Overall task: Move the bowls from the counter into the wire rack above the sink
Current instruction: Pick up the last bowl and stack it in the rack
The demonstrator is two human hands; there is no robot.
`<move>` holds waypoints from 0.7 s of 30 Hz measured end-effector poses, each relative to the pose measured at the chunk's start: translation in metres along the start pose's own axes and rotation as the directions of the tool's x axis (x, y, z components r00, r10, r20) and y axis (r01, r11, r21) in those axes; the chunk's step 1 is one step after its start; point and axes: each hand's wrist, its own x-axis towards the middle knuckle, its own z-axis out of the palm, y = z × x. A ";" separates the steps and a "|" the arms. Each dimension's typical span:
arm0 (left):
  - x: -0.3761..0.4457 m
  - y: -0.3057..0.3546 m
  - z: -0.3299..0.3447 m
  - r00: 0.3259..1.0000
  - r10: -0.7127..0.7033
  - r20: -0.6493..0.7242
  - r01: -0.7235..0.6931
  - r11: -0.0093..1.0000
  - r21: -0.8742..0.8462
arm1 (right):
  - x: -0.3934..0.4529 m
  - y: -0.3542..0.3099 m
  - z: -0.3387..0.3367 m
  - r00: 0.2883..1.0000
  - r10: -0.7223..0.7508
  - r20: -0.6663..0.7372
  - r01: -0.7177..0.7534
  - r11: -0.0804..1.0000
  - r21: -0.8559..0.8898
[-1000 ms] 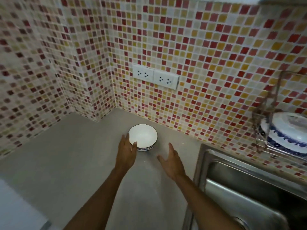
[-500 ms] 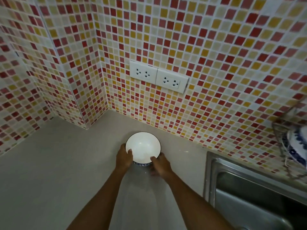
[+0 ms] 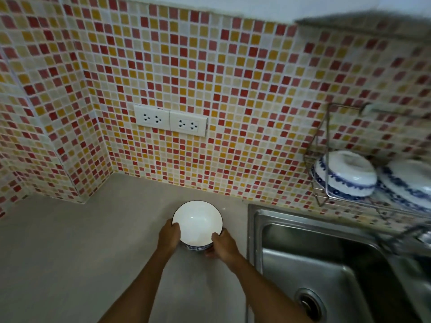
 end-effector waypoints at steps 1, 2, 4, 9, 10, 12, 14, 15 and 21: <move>-0.008 0.001 0.008 1.000 -0.012 0.019 0.012 1.000 -0.005 | -0.018 -0.003 -0.014 1.000 -0.012 -0.004 0.012 1.000 -0.018; -0.016 0.002 0.017 0.999 -0.025 0.040 0.026 1.000 -0.006 | -0.032 -0.002 -0.027 1.000 -0.017 -0.018 0.016 1.000 -0.022; -0.028 0.000 0.035 0.995 -0.036 0.088 0.037 0.999 -0.016 | -0.053 0.003 -0.052 0.998 -0.040 -0.050 0.039 0.999 -0.025; -0.060 0.011 0.090 0.977 -0.024 0.212 0.028 1.000 -0.014 | -0.091 0.029 -0.118 0.993 -0.057 -0.099 0.064 0.995 0.070; -0.073 0.016 0.101 0.973 -0.020 0.231 0.027 0.999 -0.027 | -0.098 0.035 -0.131 0.992 -0.047 -0.113 0.059 0.993 0.103; -0.102 0.027 0.124 0.961 -0.039 0.275 0.065 0.994 -0.084 | -0.110 0.046 -0.159 0.990 -0.036 -0.139 0.054 0.990 0.129; -0.128 0.033 0.144 0.952 -0.052 0.303 0.091 0.989 -0.116 | -0.121 0.056 -0.186 0.986 -0.039 -0.161 0.057 0.993 0.106; -0.143 0.035 0.155 0.948 -0.053 0.315 0.096 0.988 -0.121 | -0.126 0.063 -0.200 0.984 -0.049 -0.169 0.062 0.995 0.077; -0.212 0.040 0.212 0.924 -0.058 0.378 0.113 0.986 -0.125 | -0.154 0.099 -0.274 0.983 -0.049 -0.175 0.055 0.998 0.028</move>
